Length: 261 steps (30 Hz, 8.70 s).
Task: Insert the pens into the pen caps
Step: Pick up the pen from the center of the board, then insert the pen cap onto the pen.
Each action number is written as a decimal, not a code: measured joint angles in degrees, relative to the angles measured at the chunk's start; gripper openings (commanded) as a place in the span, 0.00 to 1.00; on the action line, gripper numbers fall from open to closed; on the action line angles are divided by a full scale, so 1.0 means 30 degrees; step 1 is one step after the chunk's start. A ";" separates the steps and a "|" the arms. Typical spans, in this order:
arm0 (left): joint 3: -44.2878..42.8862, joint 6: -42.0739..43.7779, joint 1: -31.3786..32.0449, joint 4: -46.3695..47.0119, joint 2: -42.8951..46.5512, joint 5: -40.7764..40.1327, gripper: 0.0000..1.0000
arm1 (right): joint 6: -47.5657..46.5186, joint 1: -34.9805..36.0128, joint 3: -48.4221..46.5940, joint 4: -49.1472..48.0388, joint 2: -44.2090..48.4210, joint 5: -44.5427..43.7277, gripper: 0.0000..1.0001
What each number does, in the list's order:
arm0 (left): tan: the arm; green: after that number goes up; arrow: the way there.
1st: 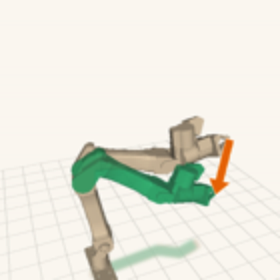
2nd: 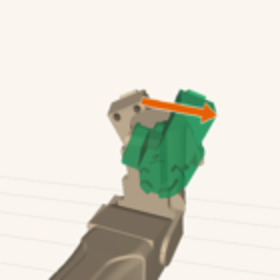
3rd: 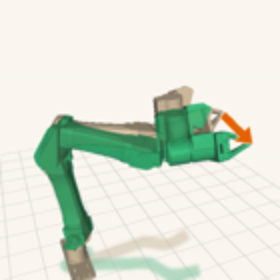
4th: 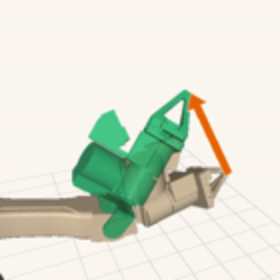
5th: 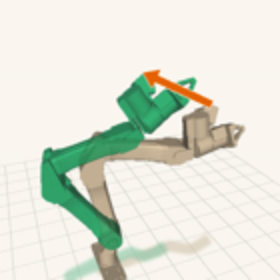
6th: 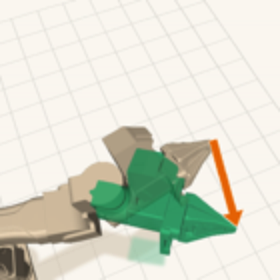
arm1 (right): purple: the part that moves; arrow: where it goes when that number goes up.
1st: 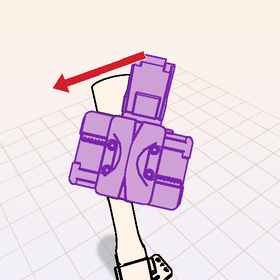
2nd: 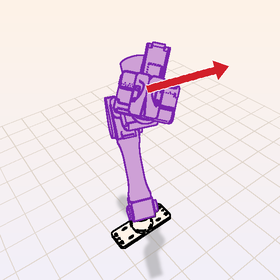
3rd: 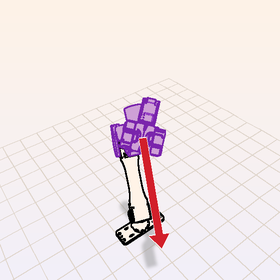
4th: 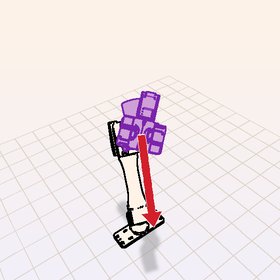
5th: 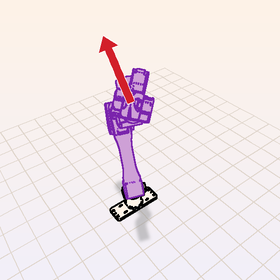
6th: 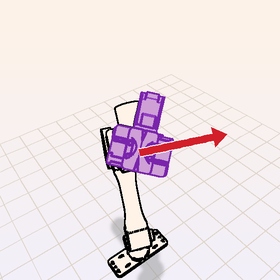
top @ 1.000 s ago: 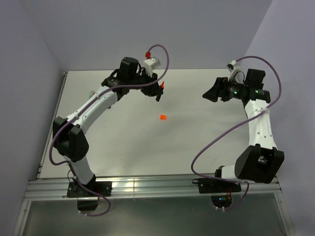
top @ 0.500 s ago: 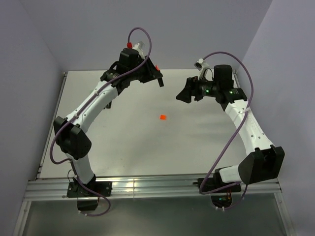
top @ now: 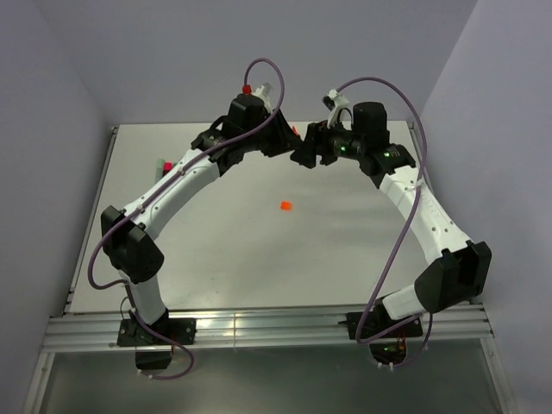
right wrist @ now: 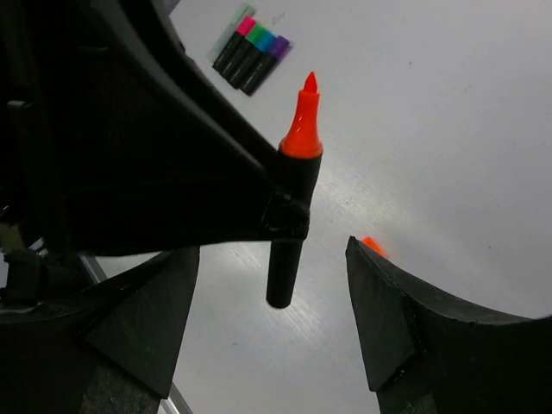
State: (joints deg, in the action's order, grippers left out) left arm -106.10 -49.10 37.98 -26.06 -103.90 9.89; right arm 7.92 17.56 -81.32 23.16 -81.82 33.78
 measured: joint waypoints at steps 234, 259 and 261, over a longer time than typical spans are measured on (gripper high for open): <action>1.4251 5.4154 0.4670 0.3104 1.2699 -0.5413 0.00 | -0.3395 0.5850 0.2237 0.3730 0.3096 -0.0401 0.00; 1.3289 5.3061 0.4291 0.2229 1.2866 -0.4845 0.00 | -0.3606 0.5894 0.2506 0.3716 0.3126 -0.0109 0.00; 1.3289 5.3069 0.4291 0.2033 1.2990 -0.4685 0.00 | -0.3606 0.5901 0.2506 0.3723 0.3126 -0.0109 0.00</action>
State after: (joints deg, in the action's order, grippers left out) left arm -66.24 110.10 50.85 -19.97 -64.93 -4.16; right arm -2.90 35.27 -73.80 34.33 -72.44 33.45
